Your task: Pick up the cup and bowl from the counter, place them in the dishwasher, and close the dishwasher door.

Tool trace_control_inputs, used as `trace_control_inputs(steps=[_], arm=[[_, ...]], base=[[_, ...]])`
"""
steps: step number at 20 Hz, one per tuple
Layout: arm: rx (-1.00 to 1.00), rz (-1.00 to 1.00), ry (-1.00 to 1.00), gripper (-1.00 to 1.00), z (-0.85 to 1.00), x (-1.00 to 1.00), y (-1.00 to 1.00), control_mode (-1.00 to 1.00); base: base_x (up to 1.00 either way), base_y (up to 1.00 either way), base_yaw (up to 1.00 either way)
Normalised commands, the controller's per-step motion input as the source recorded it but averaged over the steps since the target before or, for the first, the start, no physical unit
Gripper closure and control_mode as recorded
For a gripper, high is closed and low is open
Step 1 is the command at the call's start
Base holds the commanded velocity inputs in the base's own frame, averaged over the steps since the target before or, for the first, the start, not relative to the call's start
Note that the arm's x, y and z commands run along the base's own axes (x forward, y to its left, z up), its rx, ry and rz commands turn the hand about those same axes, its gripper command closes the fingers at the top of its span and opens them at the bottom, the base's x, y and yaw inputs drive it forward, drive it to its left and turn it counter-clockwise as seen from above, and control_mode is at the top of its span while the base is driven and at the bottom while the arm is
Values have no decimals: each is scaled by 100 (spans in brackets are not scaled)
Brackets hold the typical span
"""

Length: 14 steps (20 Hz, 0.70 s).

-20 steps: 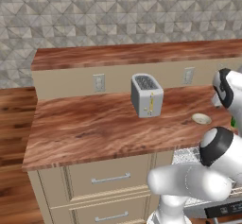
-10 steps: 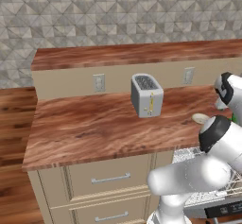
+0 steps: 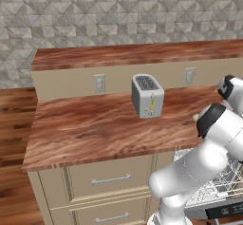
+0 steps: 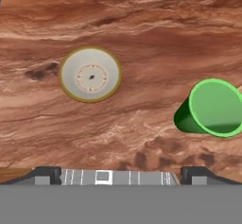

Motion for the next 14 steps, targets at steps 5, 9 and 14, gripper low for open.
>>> trace_control_inputs(steps=[5, 9, 14], arm=[[0, 0, 0, -100, -18, 21, -39, -100], [0, 0, 0, -100, -14, 22, -34, -100], [0, 0, 0, -100, -10, 21, -32, -100]], base=[[0, 0, 0], [0, 0, 0], [0, 0, 0]])
